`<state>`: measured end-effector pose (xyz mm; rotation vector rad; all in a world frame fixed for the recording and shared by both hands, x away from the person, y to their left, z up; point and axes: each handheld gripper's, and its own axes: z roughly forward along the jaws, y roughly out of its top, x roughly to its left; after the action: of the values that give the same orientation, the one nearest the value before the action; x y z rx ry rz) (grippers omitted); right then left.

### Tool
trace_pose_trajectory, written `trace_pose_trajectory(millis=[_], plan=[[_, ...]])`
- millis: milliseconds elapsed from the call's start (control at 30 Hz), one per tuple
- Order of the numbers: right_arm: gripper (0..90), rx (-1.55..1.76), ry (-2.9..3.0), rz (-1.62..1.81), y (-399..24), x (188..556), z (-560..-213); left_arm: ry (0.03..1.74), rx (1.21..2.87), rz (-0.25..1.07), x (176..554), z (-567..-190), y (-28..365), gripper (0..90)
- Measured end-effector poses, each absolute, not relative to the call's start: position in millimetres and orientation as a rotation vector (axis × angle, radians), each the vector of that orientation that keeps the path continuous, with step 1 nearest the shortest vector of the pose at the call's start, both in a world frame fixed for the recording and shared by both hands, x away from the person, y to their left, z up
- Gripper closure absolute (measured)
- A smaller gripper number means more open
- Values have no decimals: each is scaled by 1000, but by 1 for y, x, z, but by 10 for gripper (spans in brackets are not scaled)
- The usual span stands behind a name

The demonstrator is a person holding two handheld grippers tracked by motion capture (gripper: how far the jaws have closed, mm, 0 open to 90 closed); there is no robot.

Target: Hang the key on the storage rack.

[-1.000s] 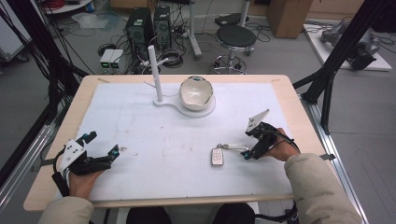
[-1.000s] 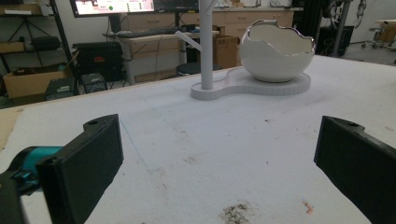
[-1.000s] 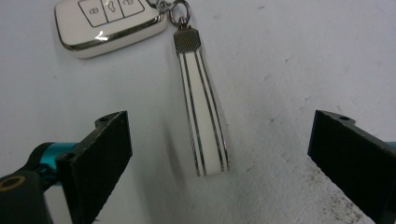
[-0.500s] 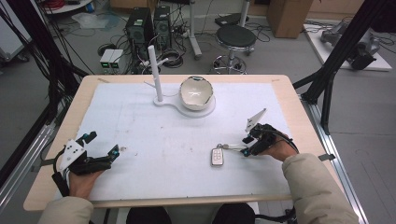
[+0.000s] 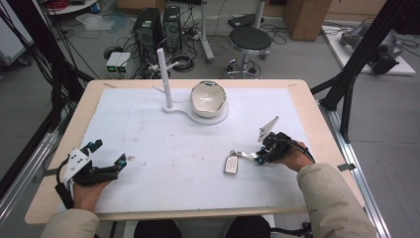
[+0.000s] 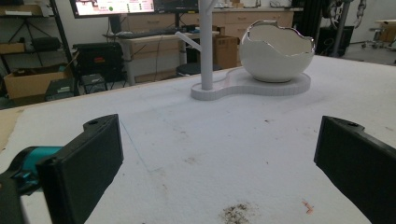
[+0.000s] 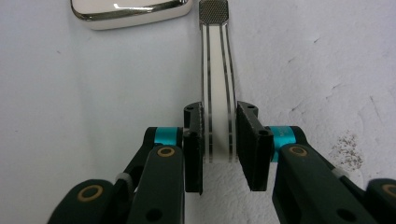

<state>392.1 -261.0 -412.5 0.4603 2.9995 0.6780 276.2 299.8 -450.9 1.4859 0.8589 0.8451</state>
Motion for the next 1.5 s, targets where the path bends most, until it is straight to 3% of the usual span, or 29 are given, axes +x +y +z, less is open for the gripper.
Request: trace_pose_trajectory(millis=[467,800,1200,1500], plan=[[742,540,2993,891,-259,385,-392,869,1512,789,282,-446,304,17],[742,531,2974,1013,-245,379,-368,759,1575,723,299,-397,304,17],[742,385,2909,1109,-225,369,-334,499,1772,480,331,-328,255,17],[742,264,2887,1163,-204,364,-317,338,1918,369,344,-302,202,17]])
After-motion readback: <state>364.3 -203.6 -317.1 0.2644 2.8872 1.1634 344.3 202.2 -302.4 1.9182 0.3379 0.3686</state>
